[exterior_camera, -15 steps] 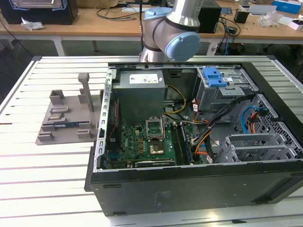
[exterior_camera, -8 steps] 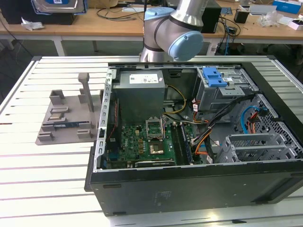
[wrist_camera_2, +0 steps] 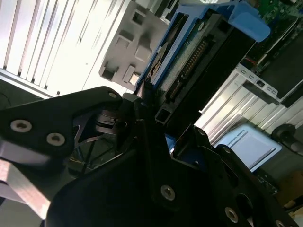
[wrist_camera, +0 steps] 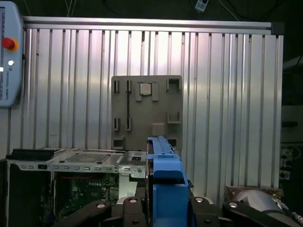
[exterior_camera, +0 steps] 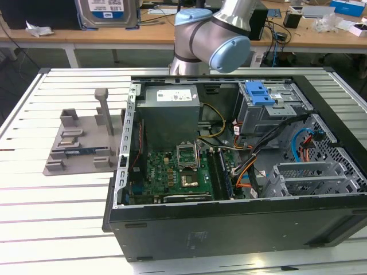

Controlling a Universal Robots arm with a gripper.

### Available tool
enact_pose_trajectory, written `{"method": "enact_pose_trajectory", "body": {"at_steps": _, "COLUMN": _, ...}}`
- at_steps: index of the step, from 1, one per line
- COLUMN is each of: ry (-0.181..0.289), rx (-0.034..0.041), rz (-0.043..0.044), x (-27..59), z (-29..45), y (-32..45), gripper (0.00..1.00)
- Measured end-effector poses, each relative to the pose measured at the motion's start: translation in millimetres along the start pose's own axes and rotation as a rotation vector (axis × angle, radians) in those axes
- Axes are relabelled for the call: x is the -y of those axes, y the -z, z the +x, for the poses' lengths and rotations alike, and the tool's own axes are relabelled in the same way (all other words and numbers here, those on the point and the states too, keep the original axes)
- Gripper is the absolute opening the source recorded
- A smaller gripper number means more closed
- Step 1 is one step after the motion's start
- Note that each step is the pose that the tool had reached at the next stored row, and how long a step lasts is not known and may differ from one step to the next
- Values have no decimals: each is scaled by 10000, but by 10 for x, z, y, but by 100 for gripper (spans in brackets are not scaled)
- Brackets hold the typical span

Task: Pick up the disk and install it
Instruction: 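Pick up the disk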

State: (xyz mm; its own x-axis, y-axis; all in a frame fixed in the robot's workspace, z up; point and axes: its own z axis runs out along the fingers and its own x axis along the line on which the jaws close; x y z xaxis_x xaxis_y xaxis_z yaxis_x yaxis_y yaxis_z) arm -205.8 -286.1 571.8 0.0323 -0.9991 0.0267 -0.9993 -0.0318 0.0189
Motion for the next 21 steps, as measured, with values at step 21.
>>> {"method": "enact_pose_trajectory", "body": {"at_steps": 21, "ry": 1, "rx": 1, "rz": -13, "x": 1104, "z": 105, "y": -209, "gripper": 36}}
